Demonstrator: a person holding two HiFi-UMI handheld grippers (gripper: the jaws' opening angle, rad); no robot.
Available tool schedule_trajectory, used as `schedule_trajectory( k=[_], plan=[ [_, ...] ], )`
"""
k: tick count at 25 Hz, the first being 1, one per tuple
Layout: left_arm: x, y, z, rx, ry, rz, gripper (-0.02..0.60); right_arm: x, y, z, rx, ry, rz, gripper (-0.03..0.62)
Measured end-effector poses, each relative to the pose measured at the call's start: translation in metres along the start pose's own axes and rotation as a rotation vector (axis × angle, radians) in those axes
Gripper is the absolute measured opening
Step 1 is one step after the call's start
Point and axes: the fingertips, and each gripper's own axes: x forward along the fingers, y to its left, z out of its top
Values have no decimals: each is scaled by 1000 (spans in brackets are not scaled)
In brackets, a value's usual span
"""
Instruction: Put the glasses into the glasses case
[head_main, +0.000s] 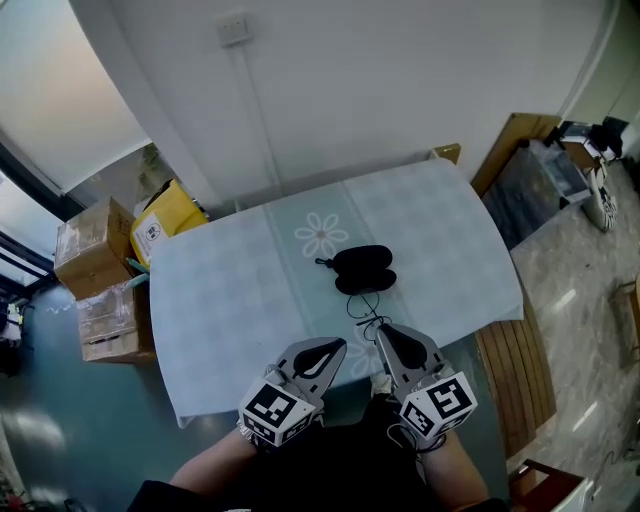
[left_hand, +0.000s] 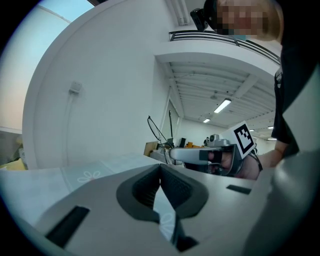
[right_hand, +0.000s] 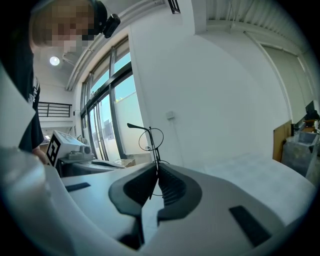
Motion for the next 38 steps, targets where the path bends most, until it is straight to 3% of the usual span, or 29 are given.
schedule_trajectory(
  k=[21,31,38],
  plan=[
    [90,9,3,-81,-3,243,26,46,-111,-6,-157,147,295,32],
    [102,10,-9,-134,-13,376,26,78,-126,-21,-237,228,453,32],
    [106,10,-21,-126,-5,418,26,103,-135,-43,-299,313,527,32]
  ],
)
